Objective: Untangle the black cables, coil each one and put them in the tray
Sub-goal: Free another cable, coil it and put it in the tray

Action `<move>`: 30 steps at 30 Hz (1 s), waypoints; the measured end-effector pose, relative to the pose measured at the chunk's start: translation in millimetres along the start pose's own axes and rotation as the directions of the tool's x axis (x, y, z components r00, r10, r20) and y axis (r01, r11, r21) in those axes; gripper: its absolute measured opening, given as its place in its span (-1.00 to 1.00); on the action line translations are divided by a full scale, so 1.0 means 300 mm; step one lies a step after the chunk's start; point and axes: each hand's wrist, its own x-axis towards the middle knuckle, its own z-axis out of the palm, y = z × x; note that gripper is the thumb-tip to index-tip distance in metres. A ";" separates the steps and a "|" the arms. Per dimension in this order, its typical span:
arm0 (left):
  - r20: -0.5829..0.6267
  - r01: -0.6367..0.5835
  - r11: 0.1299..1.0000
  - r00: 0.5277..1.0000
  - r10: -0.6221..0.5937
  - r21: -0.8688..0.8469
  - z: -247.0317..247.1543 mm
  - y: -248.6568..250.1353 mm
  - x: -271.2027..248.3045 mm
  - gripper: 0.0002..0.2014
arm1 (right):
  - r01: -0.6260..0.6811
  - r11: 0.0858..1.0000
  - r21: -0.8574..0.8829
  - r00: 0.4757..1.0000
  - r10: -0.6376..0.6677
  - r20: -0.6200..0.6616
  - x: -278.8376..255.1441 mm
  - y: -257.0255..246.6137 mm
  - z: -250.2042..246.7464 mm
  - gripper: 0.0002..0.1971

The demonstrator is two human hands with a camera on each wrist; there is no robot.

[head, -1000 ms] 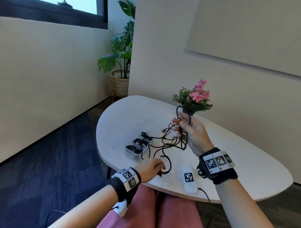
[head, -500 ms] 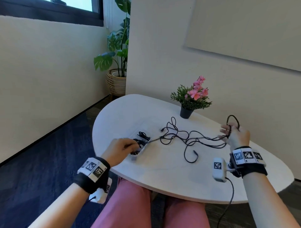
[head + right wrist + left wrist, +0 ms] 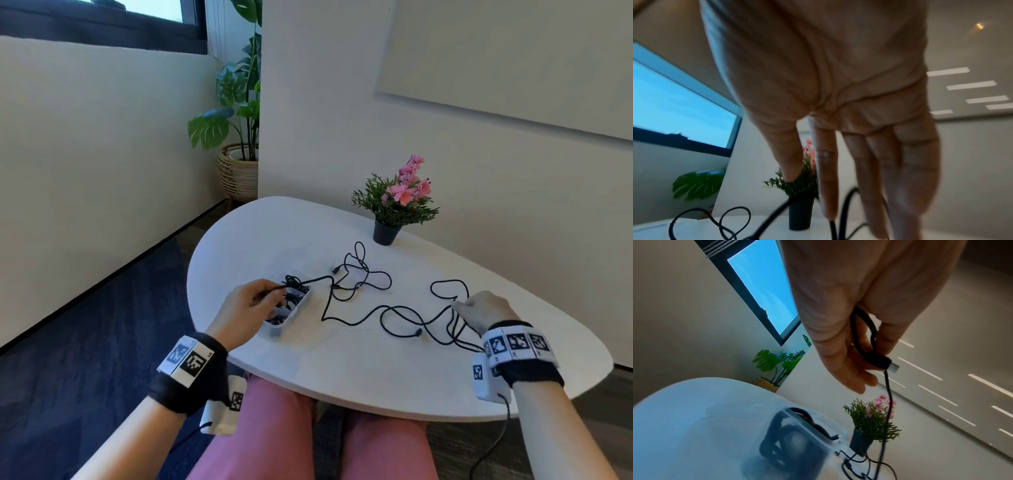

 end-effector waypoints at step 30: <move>0.080 0.062 0.941 0.996 -0.037 -0.333 0.103 0.129 -0.020 -0.72 | 0.681 0.356 0.640 0.713 -0.521 -0.469 -0.272 -0.317 0.179 -0.76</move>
